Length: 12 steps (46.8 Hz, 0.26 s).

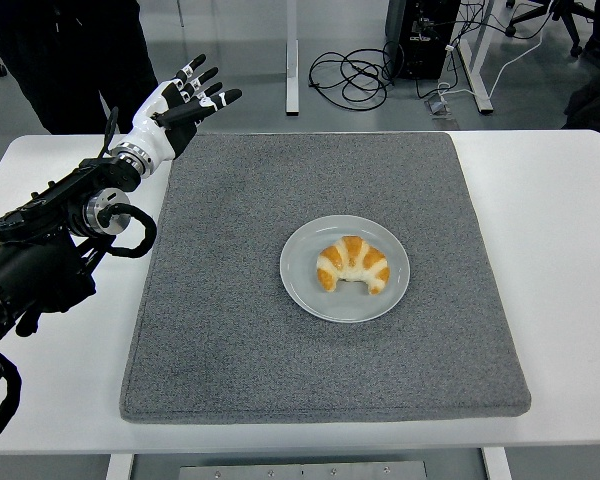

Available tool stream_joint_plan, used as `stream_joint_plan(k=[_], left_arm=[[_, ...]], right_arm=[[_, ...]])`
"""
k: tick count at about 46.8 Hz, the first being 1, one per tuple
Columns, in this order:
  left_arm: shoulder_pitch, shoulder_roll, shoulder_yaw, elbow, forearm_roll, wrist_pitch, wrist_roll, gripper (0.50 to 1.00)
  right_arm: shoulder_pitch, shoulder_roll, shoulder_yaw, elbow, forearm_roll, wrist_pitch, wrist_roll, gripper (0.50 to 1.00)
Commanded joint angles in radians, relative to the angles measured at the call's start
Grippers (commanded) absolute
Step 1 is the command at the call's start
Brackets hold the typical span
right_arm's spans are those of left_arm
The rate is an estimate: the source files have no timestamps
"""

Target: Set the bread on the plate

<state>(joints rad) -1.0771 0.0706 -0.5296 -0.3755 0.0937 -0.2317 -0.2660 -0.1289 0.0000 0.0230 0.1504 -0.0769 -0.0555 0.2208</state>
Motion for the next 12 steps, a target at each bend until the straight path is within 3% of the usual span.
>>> stream_joint_plan(k=[1, 12], left_arm=[[0.000, 0.002, 0.000, 0.000, 0.001, 0.000, -0.002, 0.978], [0.002, -0.018, 0.002, 0.000, 0.001, 0.002, -0.006, 0.978]], right_arm=[[0.000, 0.000, 0.000, 0.000, 0.000, -0.001, 0.000, 1.000], [0.005, 0.000, 0.000, -0.002, 0.000, -0.006, 0.000, 1.000]])
